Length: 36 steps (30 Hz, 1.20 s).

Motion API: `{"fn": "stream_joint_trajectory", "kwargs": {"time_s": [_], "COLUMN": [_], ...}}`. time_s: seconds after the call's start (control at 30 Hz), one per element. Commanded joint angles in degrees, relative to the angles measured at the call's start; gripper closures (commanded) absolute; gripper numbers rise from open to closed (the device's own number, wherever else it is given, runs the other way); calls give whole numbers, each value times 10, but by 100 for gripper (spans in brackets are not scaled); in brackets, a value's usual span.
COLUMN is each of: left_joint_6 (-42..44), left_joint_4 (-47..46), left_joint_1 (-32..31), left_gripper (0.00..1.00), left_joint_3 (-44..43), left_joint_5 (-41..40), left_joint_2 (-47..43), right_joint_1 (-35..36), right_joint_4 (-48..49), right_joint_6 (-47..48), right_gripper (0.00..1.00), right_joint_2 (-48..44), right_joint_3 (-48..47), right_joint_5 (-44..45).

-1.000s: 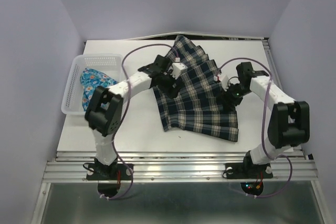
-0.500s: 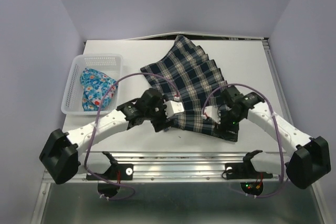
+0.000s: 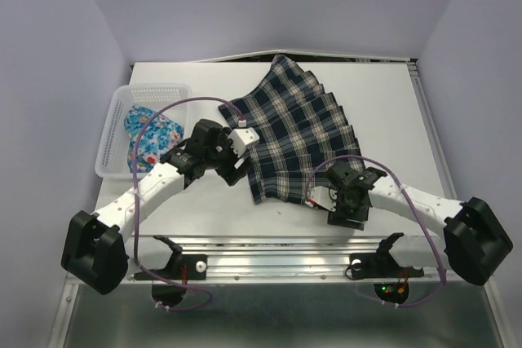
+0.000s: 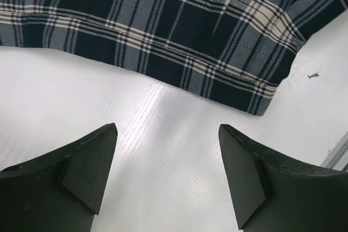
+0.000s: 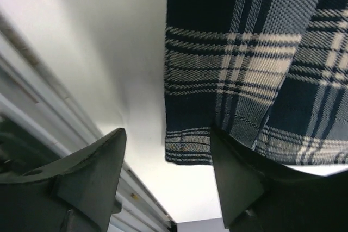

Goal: Fold and stack the skirts

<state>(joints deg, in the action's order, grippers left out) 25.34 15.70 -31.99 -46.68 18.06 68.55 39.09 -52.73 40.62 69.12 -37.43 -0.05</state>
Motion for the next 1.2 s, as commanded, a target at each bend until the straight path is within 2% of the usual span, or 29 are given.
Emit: {"fn": "stream_joint_trajectory", "kwargs": {"time_s": [0.0, 0.07, 0.1, 0.13, 0.17, 0.27, 0.33, 0.43, 0.5, 0.63, 0.77, 1.17], "left_joint_6": [0, 43, 61, 79, 112, 150, 150, 130, 115, 66, 38, -9], "left_joint_4": [9, 20, 17, 9, -3, -6, -24, -65, -95, -152, -188, -129], "left_joint_1": [26, 22, 11, -6, -47, -111, -175, -228, -239, -265, -266, -265], "left_gripper": [12, 12, 12, 12, 10, 10, 11, 14, 18, 32, 32, 38], "left_joint_3": [-41, -42, -28, -14, 16, 57, 93, 117, 119, 116, 114, 95], "left_joint_5": [63, 82, 75, 54, 16, -33, -62, -120, -146, -174, -204, -269], "left_joint_2": [-2, -8, -26, -40, -67, -92, -97, -64, -41, 24, 49, 101], "right_joint_1": [2, 7, 7, 7, 7, 7, 7, 7, 7, 7, 7, -11], "right_joint_4": [110, 125, 134, 136, 137, 114, 85, 60, 54, 57, 57, 58], "right_joint_6": [7, 4, 2, -2, -18, -38, -47, -58, -57, -60, -71, -115], "right_gripper": [37, 51, 69, 79, 99, 99, 99, 99, 99, 99, 99, 99], "right_joint_2": [32, 65, 72, 78, 75, 51, 25, 1, 0, 1, -13, -51], "right_joint_3": [31, 44, 45, 45, 39, -2, -32, -75, -82, -84, -86, -109], "right_joint_5": [58, 64, 67, 66, 54, 17, -30, -67, -72, -73, -58, -53]}}
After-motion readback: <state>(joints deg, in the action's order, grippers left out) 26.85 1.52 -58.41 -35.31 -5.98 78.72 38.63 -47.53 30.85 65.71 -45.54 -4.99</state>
